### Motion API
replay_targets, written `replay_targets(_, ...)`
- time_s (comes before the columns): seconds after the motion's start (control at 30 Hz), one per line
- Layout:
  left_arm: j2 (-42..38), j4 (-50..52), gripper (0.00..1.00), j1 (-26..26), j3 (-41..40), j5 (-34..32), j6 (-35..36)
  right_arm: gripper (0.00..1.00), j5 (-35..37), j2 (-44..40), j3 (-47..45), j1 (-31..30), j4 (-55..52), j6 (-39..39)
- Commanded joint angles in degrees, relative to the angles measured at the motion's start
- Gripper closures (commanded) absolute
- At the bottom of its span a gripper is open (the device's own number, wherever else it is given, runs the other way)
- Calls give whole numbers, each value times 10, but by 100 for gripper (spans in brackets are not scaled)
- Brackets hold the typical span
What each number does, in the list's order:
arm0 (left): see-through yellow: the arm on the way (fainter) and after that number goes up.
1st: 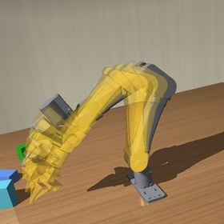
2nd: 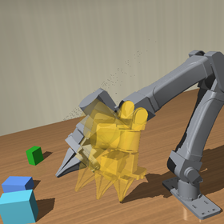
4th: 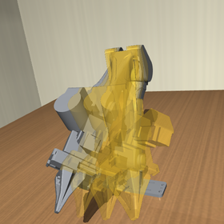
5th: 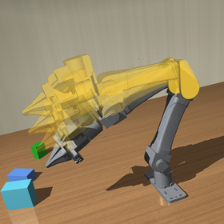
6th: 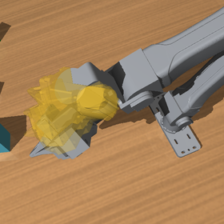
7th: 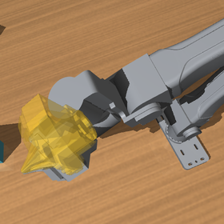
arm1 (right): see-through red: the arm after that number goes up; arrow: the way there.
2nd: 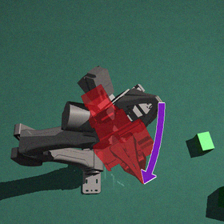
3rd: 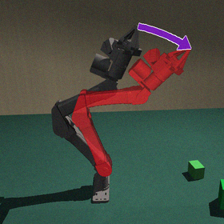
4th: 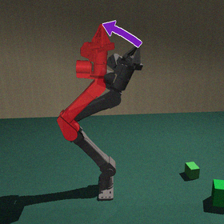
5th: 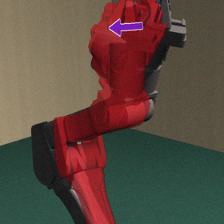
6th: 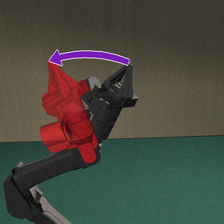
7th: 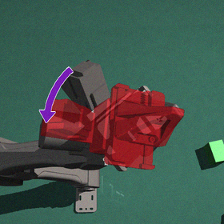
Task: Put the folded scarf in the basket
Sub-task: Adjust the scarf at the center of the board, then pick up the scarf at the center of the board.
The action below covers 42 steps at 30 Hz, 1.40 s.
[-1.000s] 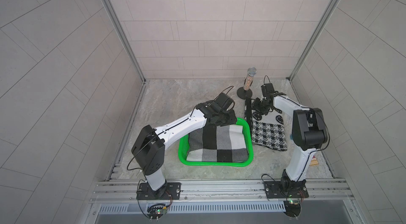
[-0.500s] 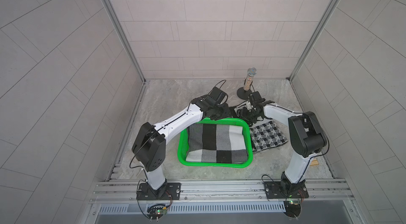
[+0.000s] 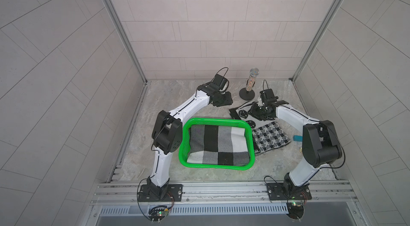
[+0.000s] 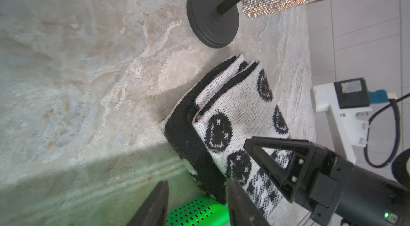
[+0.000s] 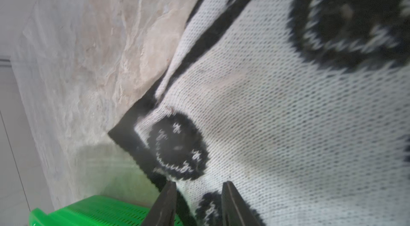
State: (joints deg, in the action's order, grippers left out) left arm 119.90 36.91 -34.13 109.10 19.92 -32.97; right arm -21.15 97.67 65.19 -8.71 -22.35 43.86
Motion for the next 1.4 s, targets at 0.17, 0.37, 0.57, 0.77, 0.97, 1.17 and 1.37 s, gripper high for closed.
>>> replay_targets(0.17,116,86,47,5,128,29,118,64,-39,118,58,-18,16,-15)
replay_targets(0.37,152,90,43,13,153,23,154,65,-66,100,26,-35,37,-63)
replay_targets(0.57,195,122,34,17,207,15,210,59,-49,43,14,-21,23,-73)
replay_targets(0.77,274,177,23,26,312,57,263,42,33,-82,-30,-18,-16,-32)
replay_targets(0.97,347,202,16,30,396,96,284,32,87,-225,-144,11,-53,49)
replay_targets(1.17,377,182,15,26,413,146,265,27,123,-354,-225,44,-99,68)
replay_targets(1.37,397,186,19,10,427,140,260,25,96,-375,-278,101,-94,77)
